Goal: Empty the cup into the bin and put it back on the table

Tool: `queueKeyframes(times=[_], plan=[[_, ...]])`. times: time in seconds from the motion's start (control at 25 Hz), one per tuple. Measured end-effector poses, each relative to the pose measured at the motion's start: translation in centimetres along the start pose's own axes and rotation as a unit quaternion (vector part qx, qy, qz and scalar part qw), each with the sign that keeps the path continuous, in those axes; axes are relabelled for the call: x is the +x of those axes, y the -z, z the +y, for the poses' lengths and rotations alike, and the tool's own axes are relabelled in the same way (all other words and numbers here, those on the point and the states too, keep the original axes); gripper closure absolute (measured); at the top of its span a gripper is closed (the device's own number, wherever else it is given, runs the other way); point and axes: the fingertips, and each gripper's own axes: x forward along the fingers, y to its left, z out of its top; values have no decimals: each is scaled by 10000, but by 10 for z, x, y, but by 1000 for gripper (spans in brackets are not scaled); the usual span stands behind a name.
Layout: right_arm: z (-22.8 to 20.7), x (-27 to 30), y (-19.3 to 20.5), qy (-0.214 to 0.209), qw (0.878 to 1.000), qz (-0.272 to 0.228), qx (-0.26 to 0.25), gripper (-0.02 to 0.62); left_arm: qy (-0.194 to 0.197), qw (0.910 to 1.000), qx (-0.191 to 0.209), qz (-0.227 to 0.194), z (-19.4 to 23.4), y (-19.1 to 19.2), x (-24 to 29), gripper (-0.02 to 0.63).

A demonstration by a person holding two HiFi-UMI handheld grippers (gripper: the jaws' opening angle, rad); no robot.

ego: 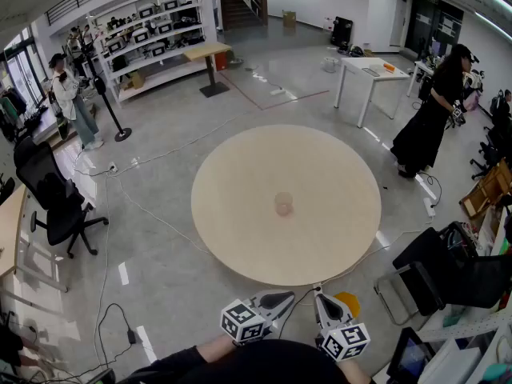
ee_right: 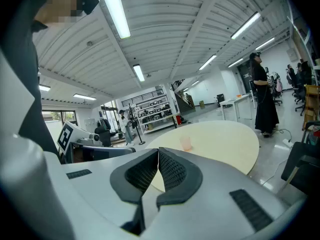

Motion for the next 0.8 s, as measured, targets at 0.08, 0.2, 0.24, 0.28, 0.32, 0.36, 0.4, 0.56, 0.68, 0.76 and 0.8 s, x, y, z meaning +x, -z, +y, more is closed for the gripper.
queueKeyframes(times=[0.08,0.2,0.24,0.28,0.32,0.36,0.4,0.56,0.68,0.76,0.8], plan=[[6,11,2,-32,10000,15,33,580,9,10000,-28,52,9,1,-6,581],[16,28,4,-102,9999,72,41,580,-45,10000,-67,38,25,-1,-17,581],[20,35,4,-136,9998,103,31,580,-91,9999,-80,11,31,-3,-22,581],[24,41,4,-174,9998,134,22,580,-144,9998,-97,-18,37,-5,-27,581],[27,48,4,-213,9996,156,19,580,-195,9997,-117,-46,43,-7,-32,581],[31,54,3,-249,9996,163,26,580,-236,9996,-137,-74,48,-8,-37,581],[35,60,3,-276,9995,163,39,580,-269,9995,-156,-100,53,-8,-43,581],[47,87,8,-300,9992,249,65,578,-424,9985,-253,-218,78,-7,-65,581],[60,105,11,-356,9988,323,37,578,-531,9976,-364,-263,95,-3,-82,581],[70,114,11,-386,9986,370,36,578,-547,9971,-467,-245,102,0,-93,581],[74,117,11,-388,9985,395,40,578,-537,9970,-518,-226,104,2,-98,581]])
